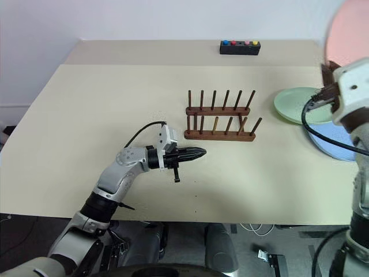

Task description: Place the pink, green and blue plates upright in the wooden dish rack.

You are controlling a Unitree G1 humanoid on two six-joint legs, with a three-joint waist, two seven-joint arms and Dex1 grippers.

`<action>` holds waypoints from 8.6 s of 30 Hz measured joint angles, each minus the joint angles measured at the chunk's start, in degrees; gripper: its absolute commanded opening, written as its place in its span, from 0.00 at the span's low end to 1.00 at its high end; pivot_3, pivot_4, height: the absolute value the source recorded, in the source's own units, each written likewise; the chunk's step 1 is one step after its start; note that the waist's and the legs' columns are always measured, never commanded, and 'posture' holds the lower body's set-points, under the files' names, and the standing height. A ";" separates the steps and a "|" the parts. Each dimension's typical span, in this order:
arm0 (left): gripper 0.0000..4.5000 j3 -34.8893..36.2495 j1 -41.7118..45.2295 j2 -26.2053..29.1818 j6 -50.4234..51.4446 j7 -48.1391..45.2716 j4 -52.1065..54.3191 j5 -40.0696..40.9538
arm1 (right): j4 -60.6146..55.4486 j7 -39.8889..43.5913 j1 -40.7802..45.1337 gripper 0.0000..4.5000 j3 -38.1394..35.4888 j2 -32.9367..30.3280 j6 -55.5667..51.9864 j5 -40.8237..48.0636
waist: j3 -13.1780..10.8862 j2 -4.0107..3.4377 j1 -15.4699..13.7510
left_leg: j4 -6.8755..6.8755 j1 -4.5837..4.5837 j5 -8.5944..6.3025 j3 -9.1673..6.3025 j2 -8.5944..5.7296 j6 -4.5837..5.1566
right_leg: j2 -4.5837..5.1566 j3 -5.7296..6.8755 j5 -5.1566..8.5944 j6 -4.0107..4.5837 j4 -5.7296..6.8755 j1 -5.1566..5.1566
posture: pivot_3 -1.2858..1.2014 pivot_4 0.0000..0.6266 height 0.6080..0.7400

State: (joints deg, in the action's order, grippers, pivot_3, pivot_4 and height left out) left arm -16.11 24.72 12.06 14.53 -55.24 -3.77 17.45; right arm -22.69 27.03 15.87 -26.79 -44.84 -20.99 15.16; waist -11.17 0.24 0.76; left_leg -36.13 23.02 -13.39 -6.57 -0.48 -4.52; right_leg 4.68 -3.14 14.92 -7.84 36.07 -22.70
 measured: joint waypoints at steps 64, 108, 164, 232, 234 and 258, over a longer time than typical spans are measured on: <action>0.00 1.74 -5.66 3.17 2.37 7.88 7.35 -0.51 | 18.47 4.77 8.54 0.40 -1.05 10.38 -19.98 47.97 | -0.02 -0.07 0.09 | 0.02 0.04 0.00 -0.03 0.00 0.01 | -0.02 0.02 -0.01 0.01 0.05 -0.08 | 0.52 0.24 0.96; 0.00 1.48 -4.98 2.49 2.36 7.93 7.25 -0.63 | 57.39 15.14 11.83 0.40 23.84 -9.80 26.84 -13.88 | -0.01 -0.29 1.62 | 0.06 -0.05 0.00 0.08 -0.01 0.00 | 0.00 -0.05 -0.01 -0.02 0.05 -0.05 | 0.52 0.24 0.96; 0.00 1.75 -5.74 3.43 2.38 8.33 8.08 -0.60 | 40.12 6.82 29.74 0.02 14.57 -5.13 34.49 -3.11 | -0.02 -0.31 1.73 | 0.09 -0.15 0.01 0.05 0.00 0.00 | 0.00 -0.07 -0.02 -0.02 0.14 -0.01 | 0.52 0.24 0.96; 0.00 8.81 -11.94 9.32 6.36 12.94 18.12 1.95 | 7.95 -7.14 11.24 0.54 8.41 14.97 -19.53 55.49 | -0.02 -0.31 0.28 | 0.05 -0.01 0.00 -0.01 0.01 0.01 | -0.02 -0.03 0.04 0.11 0.15 -0.10 | 0.52 0.24 0.96; 0.00 8.81 -11.94 9.30 6.36 12.95 18.12 1.95 | 7.69 -7.03 11.27 0.54 8.34 14.45 -19.52 54.68 | -0.02 -0.31 0.28 | 0.05 -0.01 0.00 -0.01 0.01 0.01 | -0.02 -0.03 0.05 0.12 0.14 -0.10 | 0.52 0.24 0.96; 0.00 7.21 -11.44 9.27 6.44 11.76 18.12 1.93 | 16.02 2.91 9.65 0.54 -5.50 -9.21 -12.97 36.66 | -0.05 -0.26 -0.06 | 0.00 0.18 0.00 0.01 -0.01 0.01 | 0.00 0.00 0.09 0.20 -0.03 -0.17 | 0.52 0.24 0.96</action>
State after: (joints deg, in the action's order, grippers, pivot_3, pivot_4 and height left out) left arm -8.90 13.27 21.33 20.97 -43.47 14.35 19.38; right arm -6.67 29.94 25.52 -32.29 -54.05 -33.96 51.82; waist -11.22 -0.02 0.71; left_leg -36.13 23.21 -13.39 -6.56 -0.49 -4.50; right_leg 4.68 -3.14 15.01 -7.64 36.04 -22.87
